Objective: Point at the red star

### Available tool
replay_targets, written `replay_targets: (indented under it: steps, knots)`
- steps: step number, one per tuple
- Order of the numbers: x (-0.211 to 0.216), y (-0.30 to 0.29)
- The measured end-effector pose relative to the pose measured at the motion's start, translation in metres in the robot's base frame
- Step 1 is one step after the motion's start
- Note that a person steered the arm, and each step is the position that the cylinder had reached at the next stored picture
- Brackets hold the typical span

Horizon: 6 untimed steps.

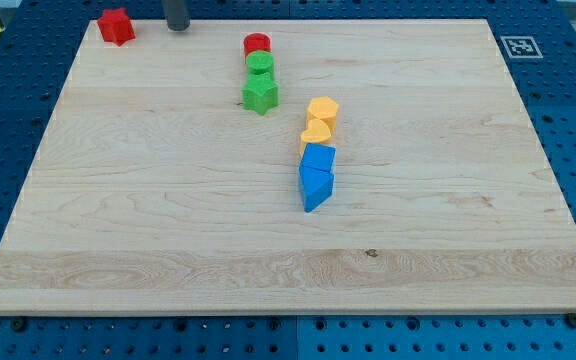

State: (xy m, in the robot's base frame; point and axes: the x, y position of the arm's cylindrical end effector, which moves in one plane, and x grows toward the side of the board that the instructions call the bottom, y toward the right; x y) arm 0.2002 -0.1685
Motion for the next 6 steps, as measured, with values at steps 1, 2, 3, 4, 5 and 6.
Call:
replay_targets:
  steps: [1,2,3,4,5,6]
  knots:
    - [0.000,-0.016]
    - [0.008,-0.027]
    - [0.023,-0.025]
    - [0.034,-0.013]
    - [0.051,-0.010]
    - [0.059,-0.010]
